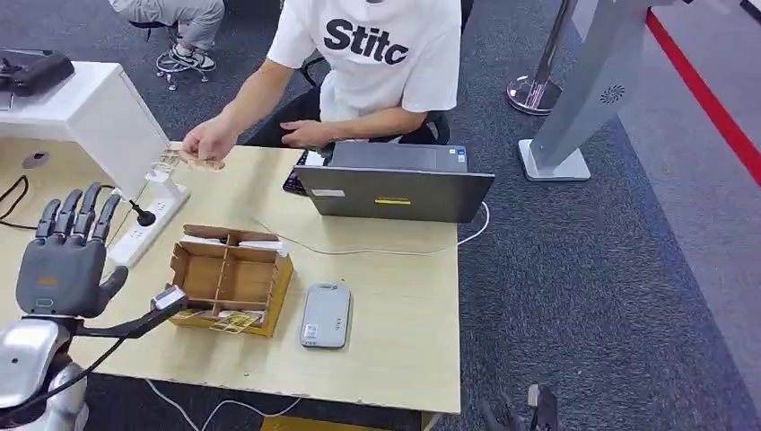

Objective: Pass the card to the sensor for recognition and then transmit it.

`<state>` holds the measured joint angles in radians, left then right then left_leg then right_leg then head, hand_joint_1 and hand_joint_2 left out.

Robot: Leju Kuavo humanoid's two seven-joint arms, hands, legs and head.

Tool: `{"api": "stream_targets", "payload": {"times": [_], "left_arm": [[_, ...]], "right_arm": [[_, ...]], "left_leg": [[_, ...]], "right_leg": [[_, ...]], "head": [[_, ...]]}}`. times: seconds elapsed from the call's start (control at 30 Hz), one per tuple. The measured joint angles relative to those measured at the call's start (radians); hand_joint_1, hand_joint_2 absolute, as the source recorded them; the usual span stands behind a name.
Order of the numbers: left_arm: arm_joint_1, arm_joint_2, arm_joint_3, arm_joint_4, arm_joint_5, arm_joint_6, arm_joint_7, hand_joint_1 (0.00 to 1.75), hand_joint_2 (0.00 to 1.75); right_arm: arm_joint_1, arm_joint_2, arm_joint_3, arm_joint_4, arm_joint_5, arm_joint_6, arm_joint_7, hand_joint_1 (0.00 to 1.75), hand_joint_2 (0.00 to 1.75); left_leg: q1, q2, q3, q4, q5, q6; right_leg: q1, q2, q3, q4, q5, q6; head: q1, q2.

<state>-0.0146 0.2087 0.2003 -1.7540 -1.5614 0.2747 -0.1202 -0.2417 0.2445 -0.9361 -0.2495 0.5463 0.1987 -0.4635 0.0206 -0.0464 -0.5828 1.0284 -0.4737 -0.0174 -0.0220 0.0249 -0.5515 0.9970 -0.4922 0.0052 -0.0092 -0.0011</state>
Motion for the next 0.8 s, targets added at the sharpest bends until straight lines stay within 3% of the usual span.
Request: {"api": "stream_targets", "payload": {"times": [0.5,0.53,0.57,0.8], "left_arm": [[-0.051,0.001,-0.077,0.003,-0.006,0.03,0.049,0.0,1.75],[-0.052,0.0,-0.081,0.003,-0.006,0.037,0.051,0.58,1.75],[-0.052,0.0,-0.084,0.003,-0.006,0.042,0.054,1.75,1.75],[-0.044,-0.02,-0.089,0.0,-0.006,0.069,0.054,1.75,1.75]], "right_arm": [[-0.004,0.001,0.044,0.013,0.012,-0.003,0.013,0.0,1.75],[-0.004,0.001,0.045,0.014,0.012,-0.003,0.014,0.0,1.75],[-0.004,0.001,0.045,0.014,0.012,-0.003,0.014,0.0,1.75],[-0.004,0.001,0.048,0.014,0.018,-0.003,0.01,0.0,1.75]], "left_leg": [[0.0,0.0,0.0,0.0,0.0,0.0],[0.0,0.0,0.0,0.0,0.0,0.0],[0.0,0.0,0.0,0.0,0.0,0.0],[0.0,0.0,0.0,0.0,0.0,0.0]], "right_leg": [[0.0,0.0,0.0,0.0,0.0,0.0],[0.0,0.0,0.0,0.0,0.0,0.0],[0.0,0.0,0.0,0.0,0.0,0.0],[0.0,0.0,0.0,0.0,0.0,0.0]], "head": [[0.0,0.0],[0.0,0.0],[0.0,0.0],[0.0,0.0]]}}
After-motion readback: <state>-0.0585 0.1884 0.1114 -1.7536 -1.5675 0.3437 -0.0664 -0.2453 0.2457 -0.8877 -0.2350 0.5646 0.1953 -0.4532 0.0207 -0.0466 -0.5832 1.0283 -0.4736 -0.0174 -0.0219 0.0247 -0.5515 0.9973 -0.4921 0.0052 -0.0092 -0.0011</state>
